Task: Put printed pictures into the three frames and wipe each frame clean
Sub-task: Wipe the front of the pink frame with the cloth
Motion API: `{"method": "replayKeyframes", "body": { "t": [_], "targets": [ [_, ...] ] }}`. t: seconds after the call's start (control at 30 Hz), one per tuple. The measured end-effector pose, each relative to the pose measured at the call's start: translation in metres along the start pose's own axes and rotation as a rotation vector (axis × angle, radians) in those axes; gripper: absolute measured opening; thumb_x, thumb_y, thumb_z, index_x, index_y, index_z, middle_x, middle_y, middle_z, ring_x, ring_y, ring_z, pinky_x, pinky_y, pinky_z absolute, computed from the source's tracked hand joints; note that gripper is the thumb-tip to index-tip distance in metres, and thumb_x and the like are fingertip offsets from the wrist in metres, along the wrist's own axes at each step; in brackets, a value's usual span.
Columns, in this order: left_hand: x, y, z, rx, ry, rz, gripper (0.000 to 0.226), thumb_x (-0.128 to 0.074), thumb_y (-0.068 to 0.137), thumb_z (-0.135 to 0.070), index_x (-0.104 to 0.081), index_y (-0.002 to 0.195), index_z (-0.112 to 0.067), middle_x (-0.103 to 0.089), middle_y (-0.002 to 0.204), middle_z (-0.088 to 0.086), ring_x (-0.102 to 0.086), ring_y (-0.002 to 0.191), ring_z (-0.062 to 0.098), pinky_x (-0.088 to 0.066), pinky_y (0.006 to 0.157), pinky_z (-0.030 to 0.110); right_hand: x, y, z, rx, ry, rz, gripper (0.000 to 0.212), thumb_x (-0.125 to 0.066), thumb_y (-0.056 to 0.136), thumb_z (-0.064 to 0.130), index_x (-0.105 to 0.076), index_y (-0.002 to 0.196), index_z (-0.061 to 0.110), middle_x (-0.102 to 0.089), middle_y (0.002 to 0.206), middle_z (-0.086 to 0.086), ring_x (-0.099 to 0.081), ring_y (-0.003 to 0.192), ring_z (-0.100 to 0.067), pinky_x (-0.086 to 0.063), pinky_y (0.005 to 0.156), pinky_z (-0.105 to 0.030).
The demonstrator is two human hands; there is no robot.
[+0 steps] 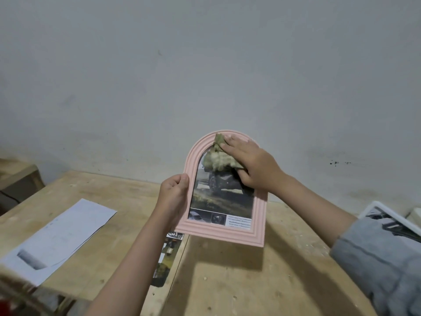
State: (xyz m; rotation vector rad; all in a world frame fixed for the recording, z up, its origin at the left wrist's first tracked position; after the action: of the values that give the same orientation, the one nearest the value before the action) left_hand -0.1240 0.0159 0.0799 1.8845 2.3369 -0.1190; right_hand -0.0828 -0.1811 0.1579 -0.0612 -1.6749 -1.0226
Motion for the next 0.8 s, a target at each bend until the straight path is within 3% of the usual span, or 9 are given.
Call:
{"method": "replayKeyframes", "body": {
  "t": [0.1, 0.2, 0.33, 0.5, 0.67, 0.8],
  "targets": [
    [0.005, 0.000, -0.002, 0.001, -0.016, -0.020, 0.029, -0.045, 0.100, -0.016, -0.055, 0.088, 0.009, -0.043, 0.069, 0.014, -0.038, 0.059, 0.022, -0.031, 0.057, 0.032, -0.019, -0.010, 0.011, 0.035, -0.006, 0.066, 0.067, -0.038, 0.071, 0.016, -0.047, 0.137, 0.005, -0.042, 0.144, -0.016, -0.042, 0.133, -0.028, -0.036, 0.106, -0.047],
    [0.013, -0.001, -0.003, -0.001, -0.032, -0.057, 0.026, -0.045, 0.100, -0.015, -0.057, 0.089, 0.006, -0.050, 0.069, 0.011, -0.045, 0.059, 0.020, -0.038, 0.059, 0.030, -0.040, -0.031, 0.032, 0.053, 0.061, 0.096, 0.074, -0.046, 0.068, 0.007, -0.041, 0.141, 0.008, -0.036, 0.149, -0.012, -0.035, 0.137, -0.026, -0.034, 0.108, -0.046],
    [0.020, -0.004, -0.004, -0.004, -0.048, -0.103, 0.025, -0.044, 0.100, -0.013, -0.057, 0.090, 0.006, -0.051, 0.066, 0.010, -0.048, 0.054, 0.018, -0.044, 0.050, 0.021, -0.066, -0.061, 0.062, 0.106, 0.156, 0.172, 0.087, -0.056, 0.061, 0.000, -0.034, 0.145, 0.012, -0.027, 0.153, -0.008, -0.025, 0.142, -0.021, -0.030, 0.111, -0.043],
    [0.026, -0.009, -0.009, -0.013, -0.011, -0.144, 0.026, -0.044, 0.100, -0.015, -0.057, 0.086, 0.003, -0.049, 0.063, 0.009, -0.045, 0.053, 0.015, -0.042, 0.047, 0.017, -0.077, -0.078, 0.078, 0.090, 0.352, 0.224, 0.086, -0.046, 0.061, -0.007, -0.038, 0.143, 0.016, -0.033, 0.151, 0.001, -0.025, 0.142, -0.011, -0.031, 0.113, -0.033],
    [0.032, -0.008, -0.015, -0.010, 0.012, -0.166, 0.031, -0.044, 0.100, -0.015, -0.059, 0.075, -0.002, -0.055, 0.056, 0.005, -0.051, 0.047, 0.011, -0.042, 0.045, 0.015, -0.075, -0.076, 0.081, -0.069, 0.646, 0.306, 0.059, -0.051, 0.078, -0.005, -0.054, 0.133, 0.018, -0.059, 0.131, 0.005, -0.051, 0.122, -0.003, -0.043, 0.100, -0.023],
    [0.037, -0.004, -0.010, -0.003, 0.027, -0.139, 0.032, -0.045, 0.100, -0.015, -0.056, 0.073, -0.001, -0.049, 0.055, 0.007, -0.046, 0.046, 0.014, -0.039, 0.046, 0.020, -0.062, -0.057, 0.066, -0.228, 0.862, 0.495, 0.028, -0.055, 0.090, 0.030, -0.064, 0.113, 0.017, -0.067, 0.106, 0.007, -0.061, 0.100, -0.006, -0.045, 0.087, -0.023]
  ]
}}
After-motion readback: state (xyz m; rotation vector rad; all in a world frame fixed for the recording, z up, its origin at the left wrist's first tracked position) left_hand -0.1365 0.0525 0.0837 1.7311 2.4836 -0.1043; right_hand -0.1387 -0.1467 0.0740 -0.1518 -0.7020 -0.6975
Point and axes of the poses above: each hand's wrist, its own y-axis towards the middle knuckle, its own x-axis out of the back of the hand, z = x × y, the point moved 5 cm from there along y, towards the middle knuckle
